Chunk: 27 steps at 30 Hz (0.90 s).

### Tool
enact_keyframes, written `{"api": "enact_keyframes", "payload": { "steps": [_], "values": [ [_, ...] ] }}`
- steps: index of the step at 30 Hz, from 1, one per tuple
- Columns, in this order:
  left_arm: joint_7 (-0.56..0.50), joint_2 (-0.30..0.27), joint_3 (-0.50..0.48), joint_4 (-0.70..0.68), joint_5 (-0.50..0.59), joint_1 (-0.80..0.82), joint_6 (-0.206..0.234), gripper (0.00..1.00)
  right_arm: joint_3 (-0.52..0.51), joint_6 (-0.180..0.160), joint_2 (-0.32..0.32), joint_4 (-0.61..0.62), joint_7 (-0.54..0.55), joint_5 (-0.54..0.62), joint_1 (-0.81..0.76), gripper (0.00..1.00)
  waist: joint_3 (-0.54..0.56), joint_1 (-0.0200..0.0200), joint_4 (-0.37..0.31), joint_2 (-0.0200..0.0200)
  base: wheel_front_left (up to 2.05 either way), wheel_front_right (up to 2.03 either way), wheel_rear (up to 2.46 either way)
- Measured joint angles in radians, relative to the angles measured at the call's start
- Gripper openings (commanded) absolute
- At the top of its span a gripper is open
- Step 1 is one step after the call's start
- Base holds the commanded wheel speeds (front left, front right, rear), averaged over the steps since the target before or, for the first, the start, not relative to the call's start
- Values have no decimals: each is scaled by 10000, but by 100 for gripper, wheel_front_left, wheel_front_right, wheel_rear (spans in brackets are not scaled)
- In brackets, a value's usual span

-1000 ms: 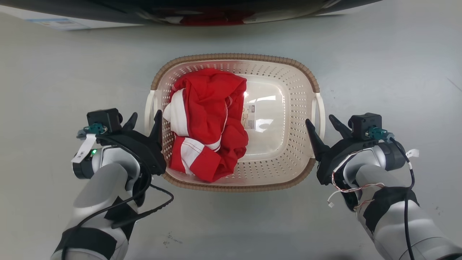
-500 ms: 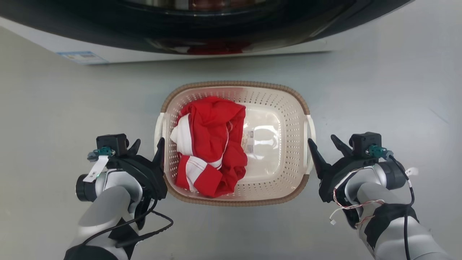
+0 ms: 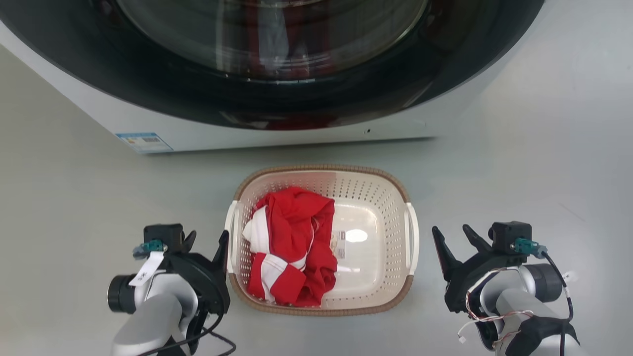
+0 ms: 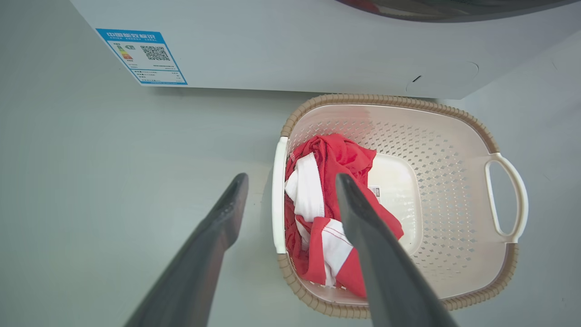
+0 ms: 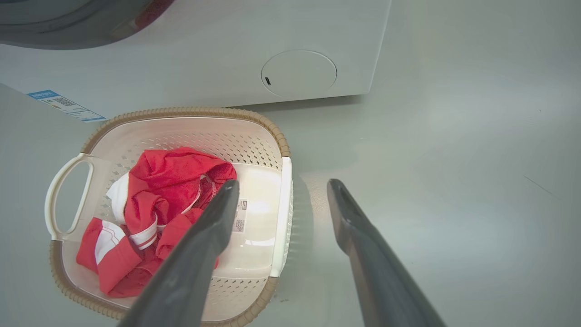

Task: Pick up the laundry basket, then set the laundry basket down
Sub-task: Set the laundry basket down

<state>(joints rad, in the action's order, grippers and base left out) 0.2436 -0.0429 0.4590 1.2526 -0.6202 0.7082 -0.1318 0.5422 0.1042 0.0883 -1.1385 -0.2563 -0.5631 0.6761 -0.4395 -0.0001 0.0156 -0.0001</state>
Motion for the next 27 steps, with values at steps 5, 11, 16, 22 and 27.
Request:
{"api": "enact_keyframes", "payload": {
  "steps": [5,11,16,22,27],
  "values": [
    [52,-52,31,-58,10,-479,0,100,-211,-100,71,382,0,2,-509,100,744,-1,-20,0,0,0,0],
    [58,-59,-10,-405,27,-798,0,100,-485,-351,140,988,0,27,-1098,100,1582,-1,-53,0,0,0,0],
    [58,-155,-117,-924,31,-1062,4,100,-732,-535,257,1607,0,98,-1535,100,2205,0,-74,0,0,0,0],
    [59,-339,-387,-1701,96,-1562,176,100,-1003,-826,403,2502,0,405,-2025,100,2878,0,-90,0,0,0,0],
    [59,-445,-570,-2577,186,-1999,374,100,-1246,-1120,650,3361,0,694,-2439,100,3370,0,-88,0,0,0,0]
  ]
}}
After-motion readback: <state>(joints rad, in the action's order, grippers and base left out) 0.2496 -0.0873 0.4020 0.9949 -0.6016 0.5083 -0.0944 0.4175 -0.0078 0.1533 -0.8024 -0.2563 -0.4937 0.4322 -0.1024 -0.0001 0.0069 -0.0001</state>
